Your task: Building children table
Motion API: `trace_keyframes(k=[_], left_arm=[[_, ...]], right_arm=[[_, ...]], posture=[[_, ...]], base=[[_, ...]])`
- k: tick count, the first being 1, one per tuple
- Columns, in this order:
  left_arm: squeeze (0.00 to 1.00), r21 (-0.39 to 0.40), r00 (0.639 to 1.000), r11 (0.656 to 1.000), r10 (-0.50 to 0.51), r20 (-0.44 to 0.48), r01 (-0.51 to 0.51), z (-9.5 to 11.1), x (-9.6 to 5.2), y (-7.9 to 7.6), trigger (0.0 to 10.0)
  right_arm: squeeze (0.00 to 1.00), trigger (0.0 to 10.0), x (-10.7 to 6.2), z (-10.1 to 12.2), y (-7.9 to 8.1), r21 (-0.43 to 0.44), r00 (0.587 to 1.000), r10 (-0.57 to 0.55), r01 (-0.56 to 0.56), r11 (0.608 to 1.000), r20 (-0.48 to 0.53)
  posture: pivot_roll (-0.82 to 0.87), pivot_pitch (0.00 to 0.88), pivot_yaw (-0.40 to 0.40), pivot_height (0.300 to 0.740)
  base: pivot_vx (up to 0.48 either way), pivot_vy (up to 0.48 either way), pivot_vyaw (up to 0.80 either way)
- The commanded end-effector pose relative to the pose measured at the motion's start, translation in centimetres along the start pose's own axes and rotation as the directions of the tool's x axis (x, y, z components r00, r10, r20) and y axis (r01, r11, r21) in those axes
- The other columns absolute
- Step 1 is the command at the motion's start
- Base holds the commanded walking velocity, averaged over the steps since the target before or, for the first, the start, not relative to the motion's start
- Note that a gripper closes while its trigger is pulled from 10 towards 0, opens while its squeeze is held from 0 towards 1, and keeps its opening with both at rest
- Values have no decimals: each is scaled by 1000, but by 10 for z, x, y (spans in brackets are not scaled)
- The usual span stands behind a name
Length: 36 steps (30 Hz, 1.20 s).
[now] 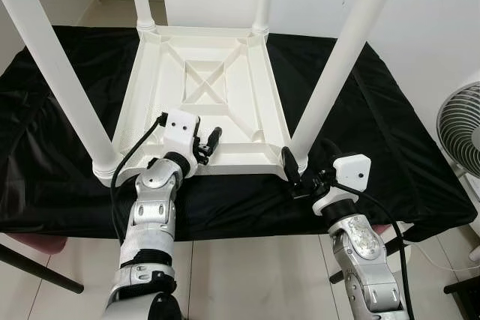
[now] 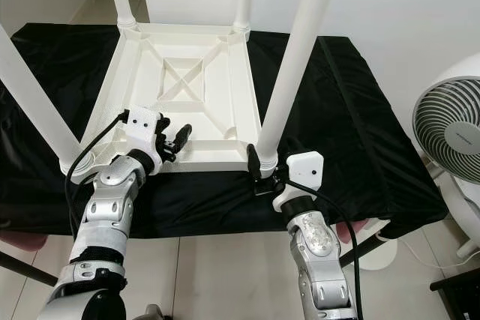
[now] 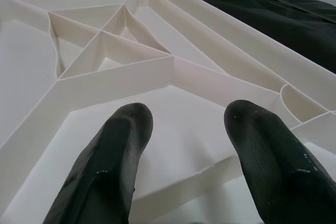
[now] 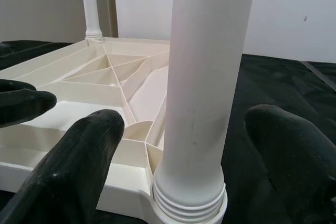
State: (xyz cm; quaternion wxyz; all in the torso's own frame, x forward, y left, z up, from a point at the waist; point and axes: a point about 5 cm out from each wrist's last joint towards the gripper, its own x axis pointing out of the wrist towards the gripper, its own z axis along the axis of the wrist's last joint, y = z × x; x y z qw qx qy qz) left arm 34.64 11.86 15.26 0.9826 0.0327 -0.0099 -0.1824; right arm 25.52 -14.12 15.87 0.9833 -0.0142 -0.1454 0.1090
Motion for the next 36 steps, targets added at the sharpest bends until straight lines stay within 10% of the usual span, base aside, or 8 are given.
trace_keyframes(k=[1,36], left_arm=[[0,-18,931,931,362,-39,-363,-6,-3,17,10000],[0,-47,846,845,531,-42,-533,1,-9,34,10000]], right_arm=[[0,10000,-1,-3,0,-6,1000,4,-4,1000,-7],[0,10000,0,-6,-5,-18,1000,-12,11,1000,-10]], posture=[[55,47,-6,740],[54,55,-3,740]], base=[[0,0,0],[0,0,0]])
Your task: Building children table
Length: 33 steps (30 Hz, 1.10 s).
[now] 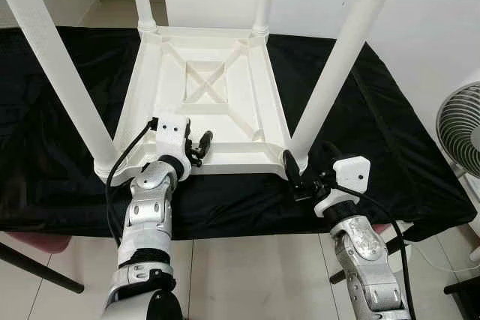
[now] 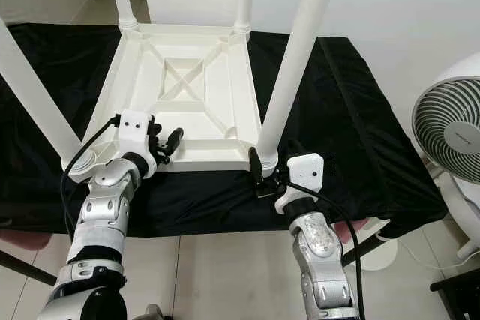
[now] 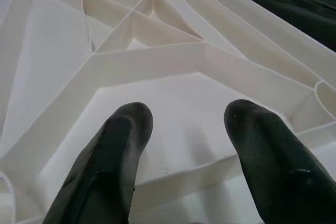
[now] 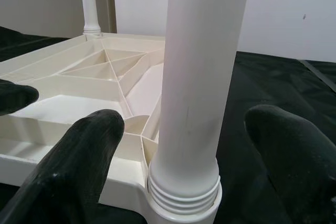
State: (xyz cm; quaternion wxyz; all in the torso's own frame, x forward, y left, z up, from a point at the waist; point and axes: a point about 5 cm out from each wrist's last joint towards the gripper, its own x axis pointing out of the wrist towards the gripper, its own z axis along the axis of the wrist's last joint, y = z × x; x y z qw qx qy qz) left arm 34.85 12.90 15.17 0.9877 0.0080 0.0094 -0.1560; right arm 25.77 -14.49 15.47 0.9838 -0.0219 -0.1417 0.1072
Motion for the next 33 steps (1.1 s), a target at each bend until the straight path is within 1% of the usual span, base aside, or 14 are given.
trace_keyframes(k=[1,7,9,20,23,31,33], left_arm=[[0,-15,874,874,486,13,-486,4,-6,23,10000],[0,-18,864,864,503,18,-503,5,-5,23,10000],[0,-28,850,850,526,22,-525,7,-5,23,10000],[0,-42,845,845,534,20,-533,12,-4,24,10000],[0,-50,833,833,553,17,-552,15,-3,25,10000],[0,-62,828,827,561,14,-559,17,-2,24,10000],[0,-75,821,820,570,8,-568,18,-1,22,10000]], right_arm=[[0,10000,0,-1,-1,-3,1000,-10,10,1000,-1],[0,10000,0,-1,-2,-4,1000,-15,15,1000,1],[0,10000,0,0,-2,-4,1000,-16,16,1000,3],[0,10000,2,0,-1,0,1000,-19,19,1000,5],[0,10000,2,-1,-1,2,1000,-29,29,1000,4],[0,10000,1,-1,0,3,999,-36,36,999,5],[0,10000,1,-1,0,7,999,-40,40,999,6]], posture=[[54,55,-3,740],[51,57,-5,740],[52,56,-8,740],[57,57,-11,740],[54,57,-6,740],[53,60,-2,740],[55,60,0,740]], base=[[0,0,0],[0,0,0],[0,0,0],[0,0,0],[0,0,0],[0,0,0],[0,0,0]])
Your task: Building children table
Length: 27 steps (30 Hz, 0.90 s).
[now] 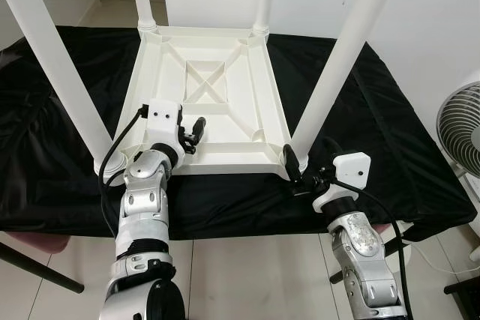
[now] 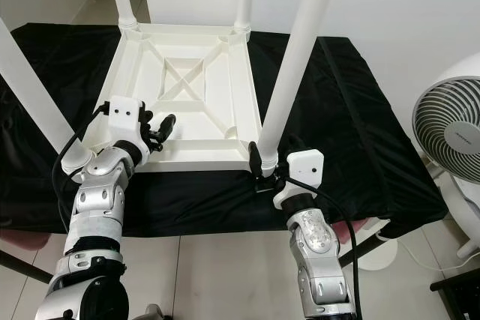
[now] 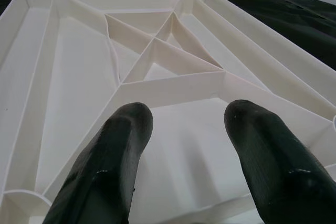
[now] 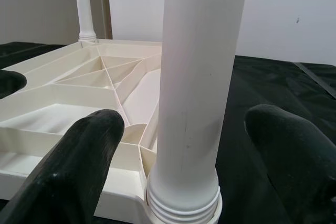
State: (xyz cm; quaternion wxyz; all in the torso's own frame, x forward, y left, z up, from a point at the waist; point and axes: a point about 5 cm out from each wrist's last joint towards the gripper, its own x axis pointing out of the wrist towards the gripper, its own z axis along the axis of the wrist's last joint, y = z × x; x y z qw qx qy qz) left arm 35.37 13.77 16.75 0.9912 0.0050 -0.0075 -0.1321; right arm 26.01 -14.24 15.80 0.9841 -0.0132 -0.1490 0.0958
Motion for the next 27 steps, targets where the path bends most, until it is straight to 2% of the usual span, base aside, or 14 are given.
trace_keyframes(k=[1,16,21,23,27], left_arm=[[0,-55,848,846,530,-20,-530,2,-2,12,10000],[0,-68,827,825,558,-65,-562,-2,-4,12,10000],[0,-68,797,794,598,-89,-604,-5,-5,12,10000],[0,-68,797,794,598,-89,-604,-5,-5,12,10000],[0,-57,762,761,638,-111,-646,-5,-5,14,10000]], right_arm=[[0,10000,-2,-3,-1,-6,1000,-15,15,1000,-9],[0,10000,-3,-3,-1,-5,1000,-23,23,1000,-8],[0,10000,-2,-3,0,-3,1000,-26,26,1000,-7],[0,10000,-2,-3,0,-3,1000,-26,26,1000,-7],[0,10000,-1,-3,0,-1,1000,-30,30,1000,-6]], posture=[[55,60,0,740],[53,60,3,740],[55,61,3,740],[55,61,3,740],[54,59,5,740]], base=[[0,0,0],[0,0,0],[0,0,0],[0,0,0],[0,0,0]])
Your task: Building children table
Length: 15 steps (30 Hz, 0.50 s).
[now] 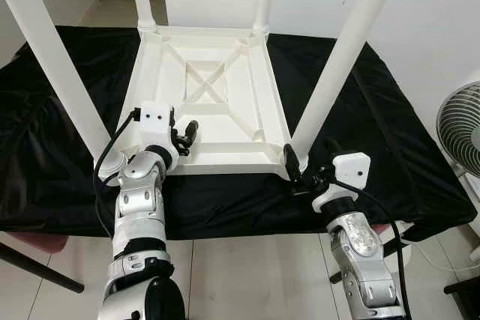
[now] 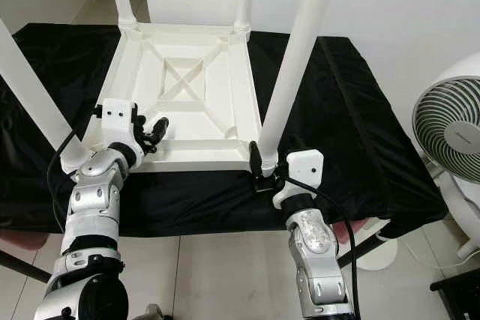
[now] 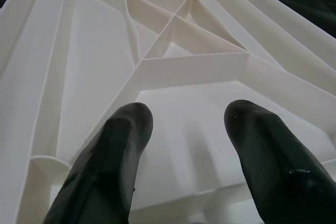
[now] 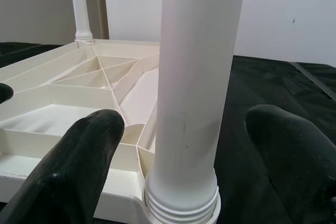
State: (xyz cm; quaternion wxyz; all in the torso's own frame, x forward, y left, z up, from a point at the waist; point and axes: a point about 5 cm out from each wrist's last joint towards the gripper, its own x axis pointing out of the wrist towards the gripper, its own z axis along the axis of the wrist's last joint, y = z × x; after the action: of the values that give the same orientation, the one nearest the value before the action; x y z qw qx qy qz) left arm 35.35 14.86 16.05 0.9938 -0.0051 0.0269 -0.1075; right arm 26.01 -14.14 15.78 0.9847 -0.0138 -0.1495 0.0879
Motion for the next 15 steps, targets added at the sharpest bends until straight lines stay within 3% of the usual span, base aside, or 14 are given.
trace_keyframes(k=[1,7,9,11,12,15], left_arm=[[0,-76,798,794,602,-42,-603,2,-2,3,10000],[0,-85,854,850,520,-15,-519,6,3,-7,10000],[0,-82,935,937,345,76,-339,16,7,-25,10000],[0,-42,971,984,175,161,-170,25,7,-37,10000],[0,-42,971,984,175,161,-170,25,7,-37,10000],[0,-5,977,1000,0,213,1,29,4,-47,10000]], right_arm=[[0,10000,-2,-3,-1,3,1000,-14,14,1000,-6],[0,10000,-1,-3,0,3,1000,-16,16,1000,-5],[0,10000,-1,-3,0,2,1000,-15,15,1000,-6],[0,10000,-1,-3,-1,2,1000,-14,14,1000,-7],[0,10000,-1,-3,-1,2,1000,-14,14,1000,-7],[0,10000,-1,-3,-1,0,1000,-13,13,1000,-8]], posture=[[54,59,5,740],[52,59,6,740],[54,59,5,740],[56,59,4,740],[56,59,4,740],[61,60,0,740]], base=[[0,0,0],[0,0,0],[0,0,0],[0,0,0],[0,0,0],[0,0,0]])
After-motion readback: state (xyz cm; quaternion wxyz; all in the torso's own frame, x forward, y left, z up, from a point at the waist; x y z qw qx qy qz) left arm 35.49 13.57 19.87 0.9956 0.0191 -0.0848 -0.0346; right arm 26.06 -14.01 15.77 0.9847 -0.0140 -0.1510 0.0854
